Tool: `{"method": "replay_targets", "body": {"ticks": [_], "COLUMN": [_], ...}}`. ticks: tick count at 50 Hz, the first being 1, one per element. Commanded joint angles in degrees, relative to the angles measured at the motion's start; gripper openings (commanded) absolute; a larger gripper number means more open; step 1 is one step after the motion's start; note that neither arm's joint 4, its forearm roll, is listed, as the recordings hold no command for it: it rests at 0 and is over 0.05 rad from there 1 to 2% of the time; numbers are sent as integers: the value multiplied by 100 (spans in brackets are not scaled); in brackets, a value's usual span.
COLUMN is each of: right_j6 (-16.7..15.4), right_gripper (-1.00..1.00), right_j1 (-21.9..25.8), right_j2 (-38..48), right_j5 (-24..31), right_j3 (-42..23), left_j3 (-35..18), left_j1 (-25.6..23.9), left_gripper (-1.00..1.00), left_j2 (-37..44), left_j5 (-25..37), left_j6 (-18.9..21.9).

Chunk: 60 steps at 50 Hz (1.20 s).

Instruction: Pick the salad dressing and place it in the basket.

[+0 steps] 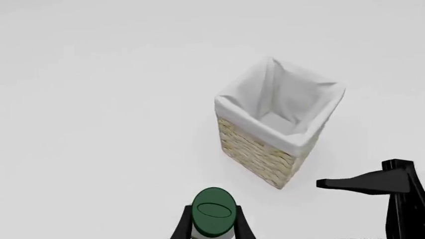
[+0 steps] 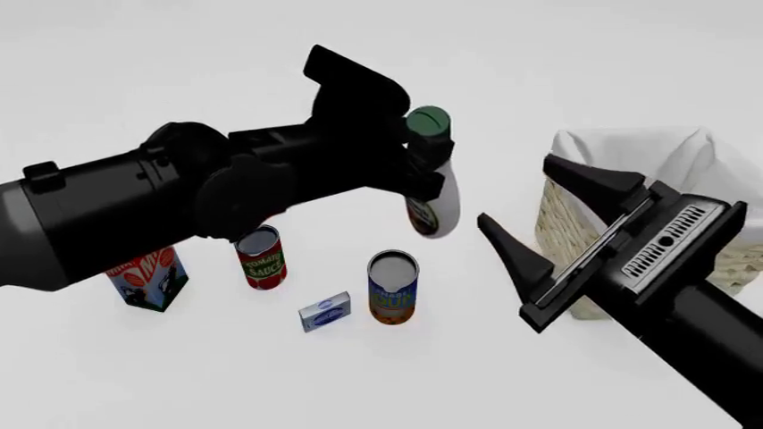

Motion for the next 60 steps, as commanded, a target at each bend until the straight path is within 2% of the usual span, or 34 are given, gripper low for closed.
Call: {"method": "replay_targets", "body": {"ticks": [1,22,60], "right_j6": [-25,68,182], "right_gripper": [100,100,100], "right_j1": [113,89,313], "right_j2": [174,424,1077], "right_j5": [-209,-599,-1159], "right_j3": [-66,-55,-133], "left_j3": [-26,-36,4], "left_j1": [-77,-334,-450], "left_gripper": [-100,-100,-100], "left_j2": [-64,-222,-330], "left_j5": [4,142,178], "left_j6": [26,-177,-200]}}
